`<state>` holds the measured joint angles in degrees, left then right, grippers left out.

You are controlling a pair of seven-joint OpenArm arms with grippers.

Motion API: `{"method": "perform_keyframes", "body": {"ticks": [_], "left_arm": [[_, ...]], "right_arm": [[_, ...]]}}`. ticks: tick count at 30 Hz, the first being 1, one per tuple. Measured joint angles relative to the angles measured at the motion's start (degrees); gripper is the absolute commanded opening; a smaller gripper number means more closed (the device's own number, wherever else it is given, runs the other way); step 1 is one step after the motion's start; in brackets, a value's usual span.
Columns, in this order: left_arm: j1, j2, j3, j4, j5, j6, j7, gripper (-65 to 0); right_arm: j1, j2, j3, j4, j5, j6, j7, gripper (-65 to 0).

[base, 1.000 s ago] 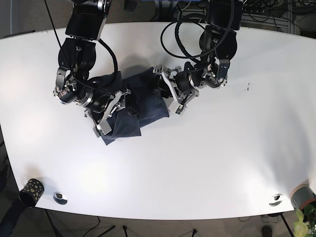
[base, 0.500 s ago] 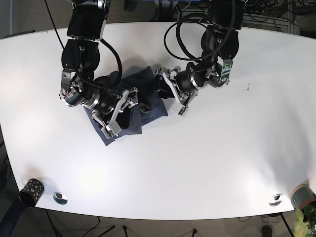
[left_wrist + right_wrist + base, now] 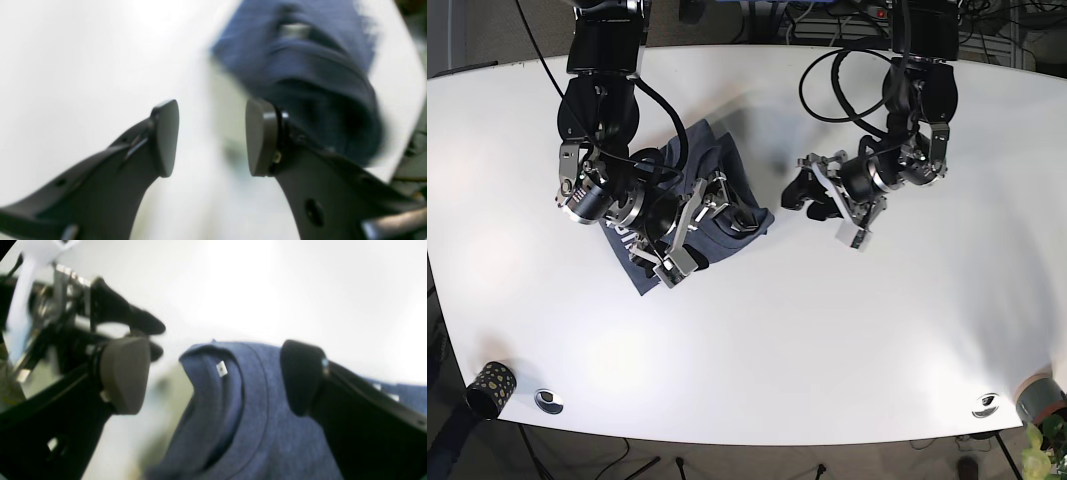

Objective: Fold the T-shirt properly
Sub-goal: 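Lift the blue bundle with both grippers and fold it in half, then flip and square the folded blue shirt with both grippers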

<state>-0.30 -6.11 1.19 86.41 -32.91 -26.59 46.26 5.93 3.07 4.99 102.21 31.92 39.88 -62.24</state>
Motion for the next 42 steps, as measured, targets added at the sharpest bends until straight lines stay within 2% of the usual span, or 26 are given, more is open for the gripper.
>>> {"method": "perform_keyframes", "body": {"ticks": [4, 6, 8, 11, 17, 20, 23, 26, 31, 35, 38, 42], "left_arm": [[-0.1, -3.4, -1.0, 0.0, -0.8, 0.0, -0.1, -36.3], [0.0, -5.4, -1.0, 0.0, -0.7, 0.0, -0.1, -36.3], [-0.2, -6.4, -0.9, 0.0, -0.7, 0.0, 0.0, -36.3], [-0.3, -7.8, -0.9, 0.9, -0.8, 0.0, 0.0, -36.3], [-1.2, -8.7, -0.4, 7.3, -0.6, 0.0, 0.1, -36.0], [-3.2, -8.7, 3.8, 9.0, 0.6, 0.0, -0.1, -36.1], [-5.7, -8.2, 10.2, 9.4, 1.7, -0.4, 0.0, -36.3], [-7.6, -6.2, 14.2, 9.2, 3.1, -0.4, 0.1, -36.3], [-9.2, 0.1, 18.3, 9.1, 6.4, -0.2, 0.1, -36.1], [-9.2, 4.7, 21.6, 7.6, 10.6, -0.4, -0.2, -36.1], [-9.0, 7.5, 23.5, 5.8, 14.2, -0.3, 0.0, -36.0], [-9.0, 9.3, 24.5, 0.7, 16.7, -0.4, -0.5, -36.0]], "right_arm": [[-0.4, 1.0, 2.0, 1.0, 1.5, 0.44, 0.3, -6.2], [-1.5, 2.1, 5.0, 1.2, 0.8, -0.35, 0.1, -6.3], [-2.7, 2.7, 6.7, 1.2, 0.4, -0.37, -1.0, -8.2], [-4.3, 3.1, 8.5, 1.2, -0.2, -0.44, -2.1, -14.0], [-4.7, 2.3, 13.6, 1.1, 0.8, -0.2, -1.3, -31.5], [-3.8, 3.1, 15.6, 0.5, -0.2, -0.22, -1.4, -39.0], [-1.1, 5.2, 16.1, -3.3, 0.0, -0.2, -1.1, -44.9], [1.7, 6.9, 16.9, -7.9, 0.5, -0.17, -0.6, -47.9], [6.2, 11.0, 17.6, -17.3, -0.1, -0.22, 0.5, -48.0], [8.5, 12.9, 17.4, -23.8, -0.2, -0.31, 2.3, -47.9], [8.4, 14.4, 15.3, -26.9, 0.0, -0.17, 5.3, -47.9], [8.0, 16.3, 12.2, -30.4, -0.2, -0.24, 8.1, -48.2]]}}
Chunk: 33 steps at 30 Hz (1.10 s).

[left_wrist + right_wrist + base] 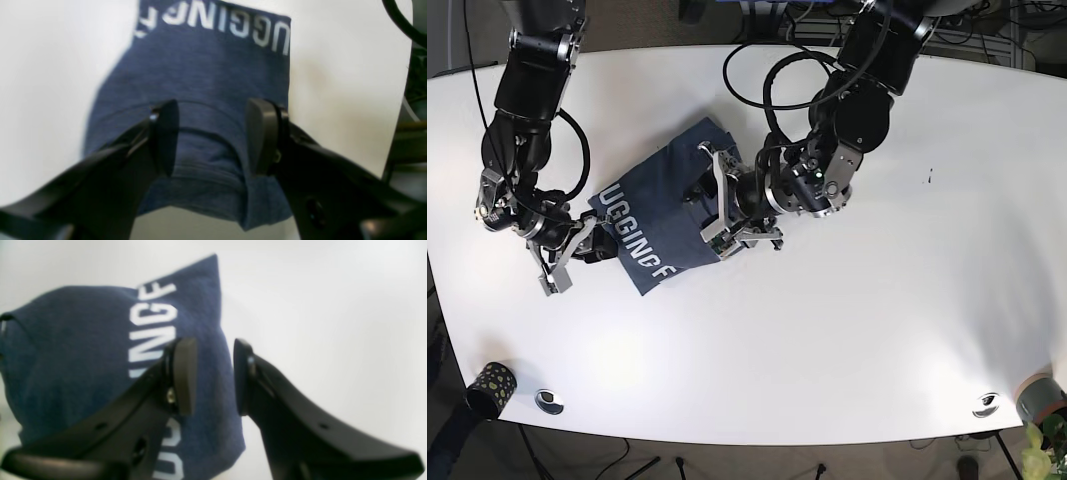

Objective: Fold the T-shirt properly
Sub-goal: 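Flip and square the folded blue shirt with both grippers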

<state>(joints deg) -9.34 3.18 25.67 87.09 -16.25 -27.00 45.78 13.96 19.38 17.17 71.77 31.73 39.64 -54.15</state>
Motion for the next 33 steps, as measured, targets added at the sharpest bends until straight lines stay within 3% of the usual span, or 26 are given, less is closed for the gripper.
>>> {"method": "perform_keyframes", "body": {"ticks": [3, 13, 19, 28, 33], "left_arm": [[0.0, -0.7, 0.0, -3.3, 0.2, 0.0, -0.3, -36.0], [-0.9, -10.5, -0.2, -7.8, -0.4, 0.0, -8.2, -35.8], [-5.0, -12.9, 0.0, -10.2, -0.5, -0.3, -8.1, -35.8], [-8.7, -17.2, -1.9, -5.6, 0.1, 0.0, -6.9, -35.8], [-8.6, -17.9, -7.7, -0.6, -0.2, -0.3, -7.6, -35.8]], "right_arm": [[-1.5, 0.3, -0.7, -1.7, 0.2, -0.04, 2.6, -47.9], [-6.3, 0.1, -3.9, -1.9, 0.9, 0.02, 5.5, -48.2], [-10.7, -0.3, -6.9, 4.6, 0.4, -0.33, 5.3, -48.2], [-14.7, -6.8, -10.6, 18.4, 0.2, 0.02, -0.7, -48.2], [-13.3, -7.8, -10.3, 25.7, 0.2, 0.02, -3.6, -48.2]]}}
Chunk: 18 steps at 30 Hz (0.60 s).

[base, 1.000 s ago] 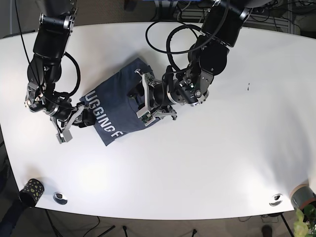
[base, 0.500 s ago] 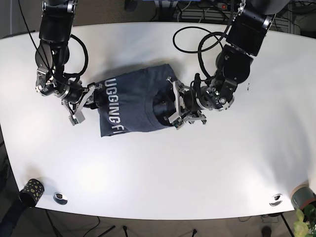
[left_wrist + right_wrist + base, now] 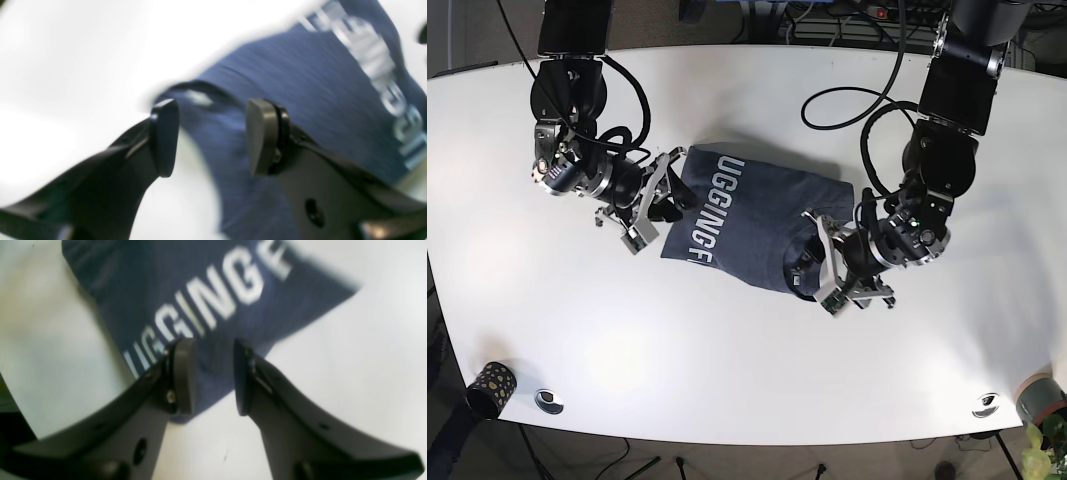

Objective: Fold the T-shirt properly
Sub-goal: 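Flip and square the folded blue shirt with both grippers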

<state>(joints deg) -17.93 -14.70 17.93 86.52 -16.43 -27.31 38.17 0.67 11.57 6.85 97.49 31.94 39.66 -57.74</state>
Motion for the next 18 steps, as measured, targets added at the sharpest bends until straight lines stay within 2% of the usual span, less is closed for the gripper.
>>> {"method": "perform_keyframes", "body": {"ticks": [6, 14, 18], "left_arm": [[3.7, -0.4, -3.9, 5.6, 0.2, 0.5, 1.7, -35.8], [10.9, 2.0, -2.7, 7.1, 0.6, 0.3, 2.6, -35.8], [12.4, 4.1, -2.0, 5.6, 0.7, 0.3, 2.2, -35.8]], "right_arm": [[4.8, 0.7, -0.3, -1.0, 0.6, 0.02, 0.3, -48.0], [13.3, 1.0, -0.4, -14.3, -0.2, -0.02, 0.8, -48.0], [14.5, 1.0, -1.7, -20.5, 0.0, -0.17, 5.0, -48.2]]}}
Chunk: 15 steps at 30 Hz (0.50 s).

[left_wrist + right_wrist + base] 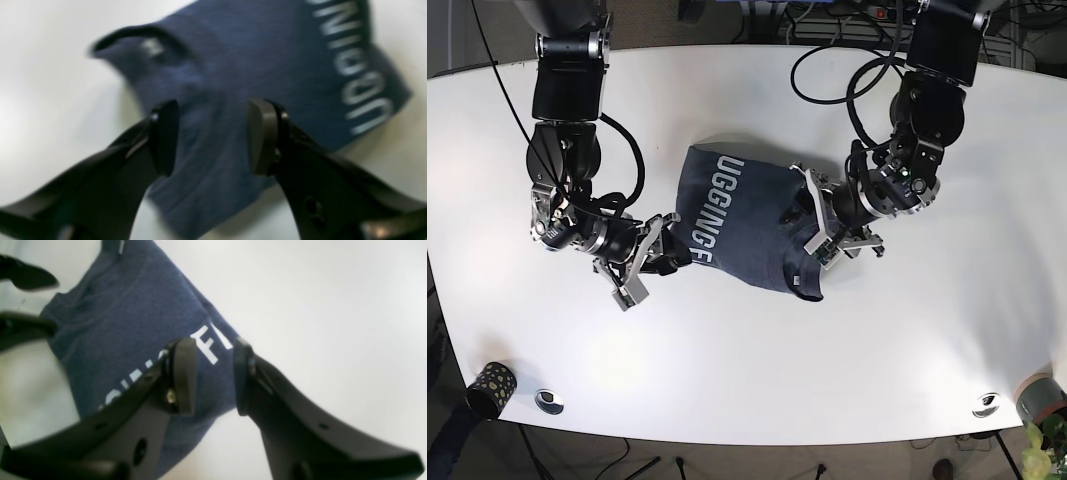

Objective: Fold the T-shirt properly
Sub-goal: 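Flip and square the folded blue shirt with both grippers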

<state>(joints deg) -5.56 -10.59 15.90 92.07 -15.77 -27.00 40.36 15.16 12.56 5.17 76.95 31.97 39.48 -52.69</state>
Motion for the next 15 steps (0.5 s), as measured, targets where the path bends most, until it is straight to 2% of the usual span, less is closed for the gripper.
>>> {"method": "perform_keyframes", "body": {"ticks": [7, 11, 15], "left_arm": [[0.0, -0.6, -0.2, -6.4, 0.0, 0.0, -0.1, -35.8], [-1.6, -0.4, 0.0, -12.6, -0.3, 0.0, -1.8, -35.8], [-3.6, -0.7, 0.1, -17.0, -1.0, -0.5, -6.0, -35.8]], "right_arm": [[0.0, 1.1, -4.1, -11.3, 0.1, 0.13, 9.0, -48.2], [0.2, 3.6, -3.9, -14.5, 0.4, 0.04, 12.0, -48.2], [-0.1, 6.3, -3.7, -14.9, 0.2, -0.07, 12.0, -48.4]]}}
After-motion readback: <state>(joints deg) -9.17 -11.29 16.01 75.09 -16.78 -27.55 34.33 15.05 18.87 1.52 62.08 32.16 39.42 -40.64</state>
